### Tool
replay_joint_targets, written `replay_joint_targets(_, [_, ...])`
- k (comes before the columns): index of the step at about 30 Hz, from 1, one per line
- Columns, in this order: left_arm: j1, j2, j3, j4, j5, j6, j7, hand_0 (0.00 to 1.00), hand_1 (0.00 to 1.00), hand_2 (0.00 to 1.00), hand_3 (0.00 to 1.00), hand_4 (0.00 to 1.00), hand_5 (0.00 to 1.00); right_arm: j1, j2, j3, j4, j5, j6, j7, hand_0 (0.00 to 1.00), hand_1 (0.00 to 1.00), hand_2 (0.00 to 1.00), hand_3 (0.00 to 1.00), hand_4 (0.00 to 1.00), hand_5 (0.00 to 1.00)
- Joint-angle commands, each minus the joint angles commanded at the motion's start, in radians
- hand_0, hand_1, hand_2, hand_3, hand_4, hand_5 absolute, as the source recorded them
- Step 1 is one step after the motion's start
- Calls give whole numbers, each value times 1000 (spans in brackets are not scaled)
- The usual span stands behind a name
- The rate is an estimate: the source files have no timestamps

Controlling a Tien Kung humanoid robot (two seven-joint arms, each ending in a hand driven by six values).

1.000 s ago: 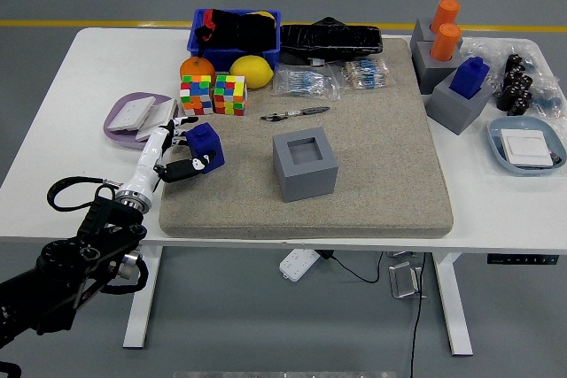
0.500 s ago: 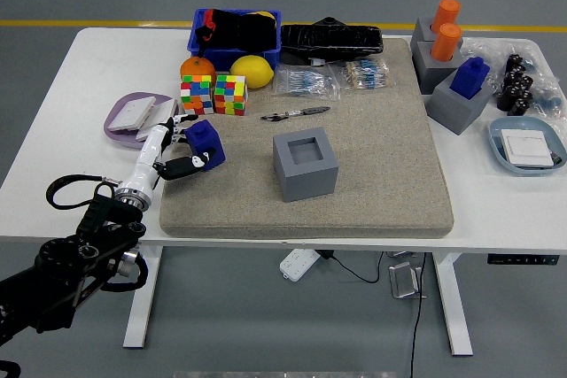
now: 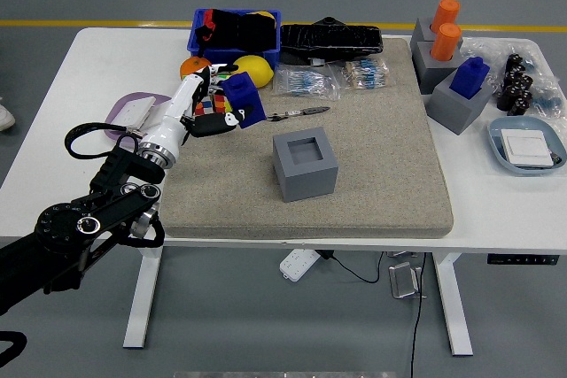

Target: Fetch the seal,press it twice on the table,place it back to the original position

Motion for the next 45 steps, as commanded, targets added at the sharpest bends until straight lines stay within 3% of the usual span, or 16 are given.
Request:
replay_joint_targets(5, [-50, -8, 62, -44, 12, -33, 38, 804, 541, 470, 796, 653, 2, 4, -3, -8, 0, 4, 0, 0, 788, 720, 723, 659, 803, 488])
replay_joint_targets(13, [-92, -25, 143, -51, 13, -65, 75, 806, 542, 471, 796, 652, 2, 8, -5, -14, 0, 5, 0, -1, 787, 719, 722, 660, 803, 488])
replay_joint_targets(26, [-96, -51, 211, -7, -23, -62, 69, 808, 542, 472, 795, 658, 2, 7, -7, -25, 0, 7, 0, -2, 787, 720, 722, 659, 802, 488])
replay_joint_targets(45, [-85, -83, 211, 48, -33, -47, 51, 810, 542, 474, 796, 666, 2, 1, -7, -30, 0, 7, 0, -1, 788, 720, 722, 659, 802, 487])
